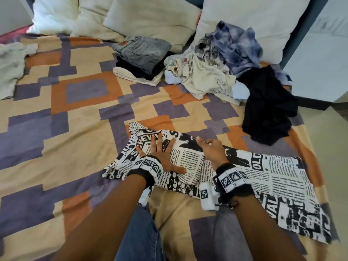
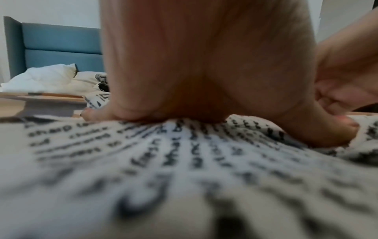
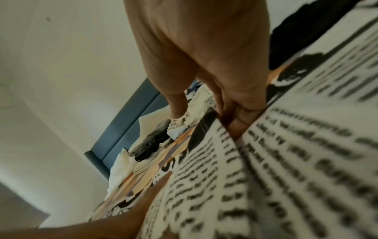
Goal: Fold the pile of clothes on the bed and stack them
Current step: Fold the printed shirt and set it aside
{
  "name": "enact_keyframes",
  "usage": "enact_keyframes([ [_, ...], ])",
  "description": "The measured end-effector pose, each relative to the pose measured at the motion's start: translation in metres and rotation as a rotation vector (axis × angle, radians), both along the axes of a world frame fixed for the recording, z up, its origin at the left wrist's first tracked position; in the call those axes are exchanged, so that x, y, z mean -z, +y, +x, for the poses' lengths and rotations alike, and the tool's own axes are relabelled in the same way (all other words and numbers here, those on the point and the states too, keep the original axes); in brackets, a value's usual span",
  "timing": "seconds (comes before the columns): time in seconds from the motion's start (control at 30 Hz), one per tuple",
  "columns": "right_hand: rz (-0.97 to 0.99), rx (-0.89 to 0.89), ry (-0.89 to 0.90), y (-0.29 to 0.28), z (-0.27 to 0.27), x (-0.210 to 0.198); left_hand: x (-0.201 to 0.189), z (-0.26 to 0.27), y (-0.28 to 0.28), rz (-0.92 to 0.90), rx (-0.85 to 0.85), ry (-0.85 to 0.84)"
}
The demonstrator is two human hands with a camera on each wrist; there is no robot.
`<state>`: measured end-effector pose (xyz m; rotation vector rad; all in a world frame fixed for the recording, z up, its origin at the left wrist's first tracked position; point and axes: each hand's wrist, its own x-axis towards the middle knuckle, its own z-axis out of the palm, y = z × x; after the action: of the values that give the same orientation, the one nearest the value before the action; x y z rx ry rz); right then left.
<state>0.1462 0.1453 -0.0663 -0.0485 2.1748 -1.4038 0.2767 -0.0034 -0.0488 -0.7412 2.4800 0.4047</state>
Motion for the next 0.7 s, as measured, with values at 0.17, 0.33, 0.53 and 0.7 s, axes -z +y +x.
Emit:
enact_keyframes([
  [0.17, -0.423, 0.387, -0.161, -0.011, 0.0, -0.02, 0.007, -0.002, 0.004, -0.069, 0.035, 0.008],
  [0.33, -0.086, 0.447, 0.129, 0.0, 0.011, -0.01, 0.011, 0.0, 0.004, -0.075, 0.046, 0.029],
  [0.53, 0.193, -0.376, 0.532, 0.018, 0.043, -0.023, -0.001, -0.002, 0.014, -0.081, -0.006, -0.01],
  [0.7, 0.273, -0.454, 0.597, 0.051, 0.072, -0.023, -0.028, -0.004, 0.021, 0.23, -0.361, 0.374],
])
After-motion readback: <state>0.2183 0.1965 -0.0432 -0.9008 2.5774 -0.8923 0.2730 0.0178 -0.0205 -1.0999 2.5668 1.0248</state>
